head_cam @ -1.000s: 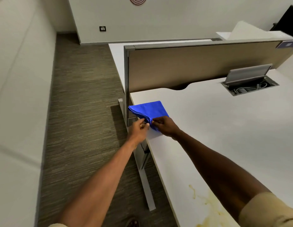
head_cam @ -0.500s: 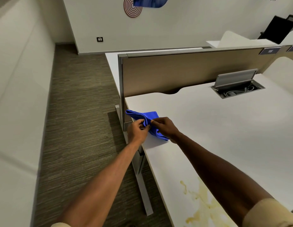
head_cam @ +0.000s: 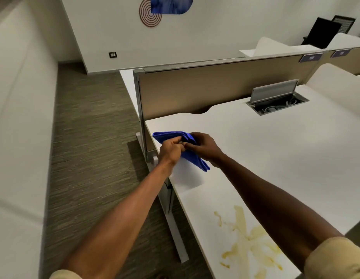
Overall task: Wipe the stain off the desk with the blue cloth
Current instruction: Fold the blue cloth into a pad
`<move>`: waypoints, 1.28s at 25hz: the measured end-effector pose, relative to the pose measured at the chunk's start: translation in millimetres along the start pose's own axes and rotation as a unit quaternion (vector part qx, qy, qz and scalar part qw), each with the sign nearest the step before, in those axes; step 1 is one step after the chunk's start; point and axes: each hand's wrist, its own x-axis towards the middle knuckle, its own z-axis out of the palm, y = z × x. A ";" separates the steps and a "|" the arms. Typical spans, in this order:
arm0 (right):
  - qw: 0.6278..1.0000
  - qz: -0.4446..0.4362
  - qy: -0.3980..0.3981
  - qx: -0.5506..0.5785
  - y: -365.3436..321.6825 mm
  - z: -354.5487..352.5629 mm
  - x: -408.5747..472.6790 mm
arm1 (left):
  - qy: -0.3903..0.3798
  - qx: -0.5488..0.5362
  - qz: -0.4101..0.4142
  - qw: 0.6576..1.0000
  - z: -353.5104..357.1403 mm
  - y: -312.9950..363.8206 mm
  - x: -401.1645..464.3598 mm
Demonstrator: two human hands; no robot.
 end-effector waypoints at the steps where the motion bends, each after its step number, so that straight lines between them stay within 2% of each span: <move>1: 1.000 0.003 0.004 0.004 0.3 -5.8 -2.6 | -0.014 -0.012 -0.002 1.000 1.4 2.5 -0.1; 4: 1.000 0.009 0.024 -0.001 3.7 -24.5 -11.2 | -0.035 -0.009 0.017 0.999 10.5 8.1 -3.0; 6: 1.000 0.010 0.029 0.004 5.6 -40.2 -18.9 | 0.002 0.087 0.082 0.993 17.6 12.8 -6.9; 8: 1.000 0.005 0.025 0.005 5.3 -57.0 -27.4 | 0.052 0.197 0.174 0.963 19.5 18.4 -9.5; 10: 1.000 0.004 0.018 0.009 6.3 -77.6 -36.7 | 0.062 0.289 0.226 0.928 21.8 22.7 -10.0; 13: 1.000 0.011 0.000 0.023 14.8 -112.6 -52.3 | -0.021 0.410 0.204 0.889 30.1 25.9 -14.7; 15: 0.999 0.022 0.004 0.039 30.9 -139.7 -64.0 | -0.062 0.453 0.196 0.867 42.2 24.8 -19.3; 22: 0.994 0.055 0.073 0.062 104.0 -217.6 -107.9 | -0.052 0.397 0.175 0.900 111.9 31.1 -46.7; 26: 0.985 0.041 0.148 0.077 130.2 -244.0 -138.2 | -0.020 0.361 0.219 0.906 157.1 43.9 -55.5; 29: 0.981 0.046 0.185 0.045 160.0 -248.0 -180.0 | -0.068 0.356 0.253 0.897 183.2 25.4 -73.2; 32: 0.985 0.100 0.144 -0.007 208.6 -235.3 -227.6 | -0.167 0.393 0.230 0.874 196.4 -22.4 -99.8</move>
